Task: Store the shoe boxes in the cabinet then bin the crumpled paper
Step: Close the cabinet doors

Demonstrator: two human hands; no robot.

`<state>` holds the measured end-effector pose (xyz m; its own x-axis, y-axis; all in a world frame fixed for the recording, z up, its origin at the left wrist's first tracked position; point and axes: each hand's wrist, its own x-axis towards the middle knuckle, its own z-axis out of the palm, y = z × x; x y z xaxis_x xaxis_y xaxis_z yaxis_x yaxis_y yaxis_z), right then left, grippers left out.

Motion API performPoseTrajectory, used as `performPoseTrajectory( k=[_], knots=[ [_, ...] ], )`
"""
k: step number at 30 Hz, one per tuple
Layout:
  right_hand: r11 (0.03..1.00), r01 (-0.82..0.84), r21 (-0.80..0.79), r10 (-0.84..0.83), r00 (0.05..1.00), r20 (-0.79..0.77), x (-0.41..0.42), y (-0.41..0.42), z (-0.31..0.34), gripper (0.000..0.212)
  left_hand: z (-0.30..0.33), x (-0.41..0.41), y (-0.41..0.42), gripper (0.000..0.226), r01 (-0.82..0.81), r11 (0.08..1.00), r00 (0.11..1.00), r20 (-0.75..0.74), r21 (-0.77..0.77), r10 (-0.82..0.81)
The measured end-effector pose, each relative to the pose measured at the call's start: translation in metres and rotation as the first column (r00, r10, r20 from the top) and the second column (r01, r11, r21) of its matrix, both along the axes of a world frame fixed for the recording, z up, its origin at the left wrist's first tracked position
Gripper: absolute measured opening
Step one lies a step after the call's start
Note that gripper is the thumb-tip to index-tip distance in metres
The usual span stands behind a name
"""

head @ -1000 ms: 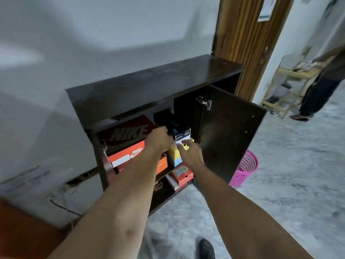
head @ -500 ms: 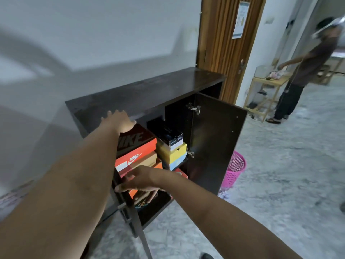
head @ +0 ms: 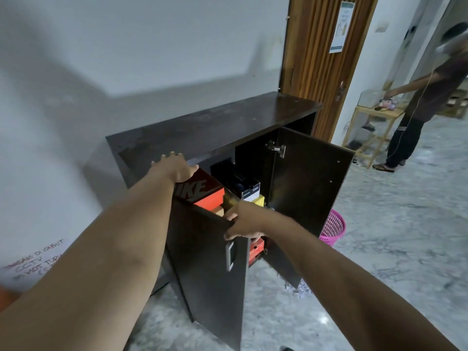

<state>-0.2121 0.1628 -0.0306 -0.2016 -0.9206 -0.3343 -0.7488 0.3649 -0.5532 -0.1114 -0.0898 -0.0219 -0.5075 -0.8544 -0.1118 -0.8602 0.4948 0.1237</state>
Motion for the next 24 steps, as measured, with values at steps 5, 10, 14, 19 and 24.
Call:
performPoseTrajectory(
  k=[5,10,14,19,24],
  knots=[
    [0.895,0.364,-0.260,-0.418,0.886,-0.199,-0.053,-0.016,-0.034,0.080,-0.002,-0.002,-0.001,0.082,-0.016,1.000,1.000,0.019,-0.017,0.016],
    [0.679,0.648,-0.344,-0.654,0.747,0.118,-0.080,-0.050,-0.061,0.077,-0.001,-0.005,0.000,0.080,-0.034,0.999,0.999,0.015,-0.005,0.034],
    [0.627,0.724,-0.287,-0.659,0.690,0.299,-0.093,-0.085,-0.075,0.081,-0.003,-0.011,-0.004,0.077,-0.037,0.999,0.999,-0.004,-0.024,0.037],
    [0.628,0.716,-0.304,-0.580,0.691,0.430,-0.101,-0.124,-0.089,0.080,-0.012,-0.025,-0.017,0.060,0.026,0.995,1.000,-0.007,-0.092,-0.027],
    [0.672,0.690,-0.269,-0.523,0.699,0.487,-0.110,-0.170,-0.088,0.062,-0.016,-0.051,-0.032,0.056,0.012,0.993,0.999,-0.035,-0.121,-0.017]
  ],
)
